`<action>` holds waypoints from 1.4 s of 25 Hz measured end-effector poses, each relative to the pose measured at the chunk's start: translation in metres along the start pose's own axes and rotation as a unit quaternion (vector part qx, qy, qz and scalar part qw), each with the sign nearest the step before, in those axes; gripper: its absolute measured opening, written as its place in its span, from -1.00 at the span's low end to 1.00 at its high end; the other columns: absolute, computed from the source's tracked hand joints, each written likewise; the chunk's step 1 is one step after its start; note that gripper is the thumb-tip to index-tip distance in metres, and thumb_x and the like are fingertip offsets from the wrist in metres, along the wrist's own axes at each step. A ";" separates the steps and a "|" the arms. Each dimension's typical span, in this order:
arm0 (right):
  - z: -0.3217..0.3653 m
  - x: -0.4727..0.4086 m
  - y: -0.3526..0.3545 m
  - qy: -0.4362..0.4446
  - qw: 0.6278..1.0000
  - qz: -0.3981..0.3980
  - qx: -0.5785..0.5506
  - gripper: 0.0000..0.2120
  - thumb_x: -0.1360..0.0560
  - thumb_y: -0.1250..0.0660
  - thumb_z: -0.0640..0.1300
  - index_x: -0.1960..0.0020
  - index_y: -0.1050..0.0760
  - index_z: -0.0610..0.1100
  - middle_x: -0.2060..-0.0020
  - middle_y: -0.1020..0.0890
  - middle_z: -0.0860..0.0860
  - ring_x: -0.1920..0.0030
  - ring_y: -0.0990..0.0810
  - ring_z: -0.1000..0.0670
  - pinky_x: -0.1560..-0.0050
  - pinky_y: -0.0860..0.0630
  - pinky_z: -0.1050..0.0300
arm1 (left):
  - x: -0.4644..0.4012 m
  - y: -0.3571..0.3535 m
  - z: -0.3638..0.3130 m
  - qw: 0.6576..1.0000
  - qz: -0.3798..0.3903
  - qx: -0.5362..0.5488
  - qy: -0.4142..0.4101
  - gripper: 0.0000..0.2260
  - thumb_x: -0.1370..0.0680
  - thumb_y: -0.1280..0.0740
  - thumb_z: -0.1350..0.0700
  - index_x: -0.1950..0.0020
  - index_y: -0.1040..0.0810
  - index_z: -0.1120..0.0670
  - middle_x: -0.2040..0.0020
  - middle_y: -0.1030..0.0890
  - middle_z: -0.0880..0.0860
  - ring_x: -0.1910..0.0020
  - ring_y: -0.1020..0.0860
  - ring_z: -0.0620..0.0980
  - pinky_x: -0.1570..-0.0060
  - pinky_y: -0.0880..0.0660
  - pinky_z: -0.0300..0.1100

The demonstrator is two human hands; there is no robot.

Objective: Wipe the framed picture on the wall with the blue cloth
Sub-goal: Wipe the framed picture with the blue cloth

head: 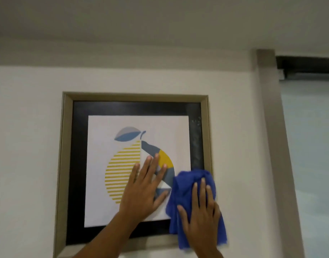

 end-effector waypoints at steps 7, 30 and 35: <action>0.035 -0.118 0.038 0.037 0.994 -0.103 0.012 -0.20 -0.51 0.09 0.40 -0.57 -0.08 -0.09 -0.56 -0.11 -0.05 -0.53 -0.11 -0.09 -0.41 -0.22 -0.11 | 0.003 -0.016 0.006 0.999 -0.038 -0.005 0.007 -0.29 -0.59 -0.08 -0.34 -0.62 -0.19 0.06 -0.65 -0.14 0.16 -0.62 -0.09 0.17 -0.55 0.01 0.16; 0.037 -0.144 0.030 0.057 0.989 -0.128 0.044 -0.25 -0.54 -0.01 0.34 -0.57 -0.07 -0.09 -0.54 -0.14 -0.06 -0.53 -0.09 -0.06 -0.48 -0.10 0.01 | 0.003 -0.010 0.008 0.997 -0.071 -0.021 0.013 -0.29 -0.58 -0.04 -0.36 -0.61 -0.20 0.04 -0.65 -0.14 0.15 -0.63 -0.04 0.16 -0.54 0.03 0.15; -0.011 -0.010 -0.022 -0.032 0.998 0.045 0.000 -0.20 -0.53 0.40 0.35 -0.52 -0.11 -0.11 -0.29 -0.47 -0.07 -0.38 -0.39 -0.02 -0.31 -0.32 0.13 | 0.003 -0.010 0.009 0.997 -0.069 -0.021 0.012 -0.29 -0.58 -0.04 -0.36 -0.60 -0.25 0.05 -0.64 -0.16 0.17 -0.63 -0.06 0.17 -0.55 0.03 0.15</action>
Point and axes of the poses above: each hand's wrist, its own x-axis away from the middle knuckle, its own y-axis out of the back of the hand, z = x × y, the point moved 5 cm from there along -x, towards the middle knuckle
